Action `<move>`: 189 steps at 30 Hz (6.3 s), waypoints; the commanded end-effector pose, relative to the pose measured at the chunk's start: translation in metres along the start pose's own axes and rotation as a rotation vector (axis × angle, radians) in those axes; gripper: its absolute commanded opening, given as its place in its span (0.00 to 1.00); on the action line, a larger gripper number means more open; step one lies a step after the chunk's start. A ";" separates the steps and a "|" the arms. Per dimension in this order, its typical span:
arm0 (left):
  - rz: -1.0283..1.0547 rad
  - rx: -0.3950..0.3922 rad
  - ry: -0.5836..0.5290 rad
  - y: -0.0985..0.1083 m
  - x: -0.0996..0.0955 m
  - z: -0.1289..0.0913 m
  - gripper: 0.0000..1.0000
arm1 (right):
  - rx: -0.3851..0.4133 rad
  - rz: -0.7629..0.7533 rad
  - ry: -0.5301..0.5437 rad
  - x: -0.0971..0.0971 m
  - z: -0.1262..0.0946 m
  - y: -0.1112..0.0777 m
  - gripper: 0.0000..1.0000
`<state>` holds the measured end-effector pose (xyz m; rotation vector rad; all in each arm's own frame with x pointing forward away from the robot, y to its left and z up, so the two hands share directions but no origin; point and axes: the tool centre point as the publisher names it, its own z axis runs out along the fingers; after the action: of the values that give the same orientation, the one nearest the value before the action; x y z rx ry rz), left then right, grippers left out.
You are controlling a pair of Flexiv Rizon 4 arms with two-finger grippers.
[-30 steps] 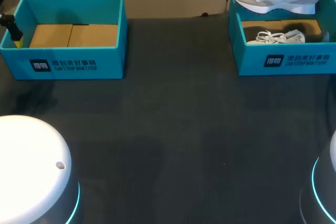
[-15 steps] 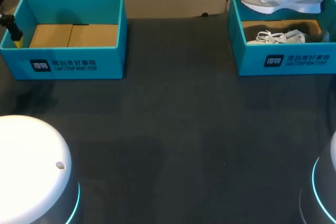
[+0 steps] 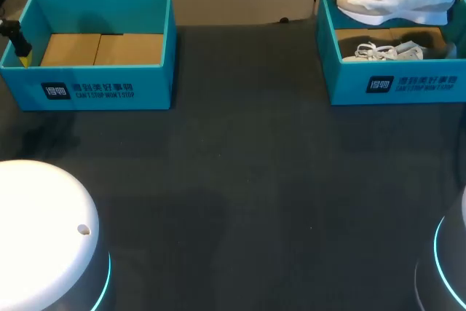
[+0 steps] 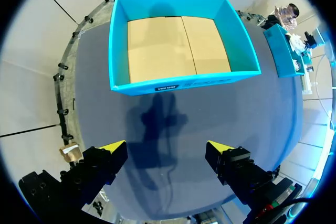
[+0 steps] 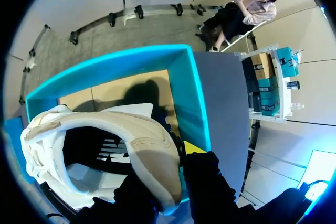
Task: Take the shoe out of the shoebox, open the shoe tongue, remove and reinsert the insole, then place the shoe into the shoebox
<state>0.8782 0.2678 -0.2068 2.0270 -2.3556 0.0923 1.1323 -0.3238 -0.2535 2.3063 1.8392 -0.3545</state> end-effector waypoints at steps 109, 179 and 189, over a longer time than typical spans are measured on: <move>0.000 0.002 -0.002 0.001 0.000 0.000 1.00 | -0.018 0.009 -0.012 0.037 0.118 0.025 0.00; 0.000 0.002 -0.002 0.001 0.000 0.000 1.00 | -0.110 -0.487 0.185 0.016 -0.039 -0.034 1.00; 0.000 0.002 -0.002 0.001 0.000 0.000 1.00 | -0.104 -0.401 0.168 0.022 -0.051 -0.067 1.00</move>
<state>0.8781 0.2678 -0.2068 2.0271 -2.3556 0.0923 1.0920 -0.2802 -0.2121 1.9562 2.3699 -0.1267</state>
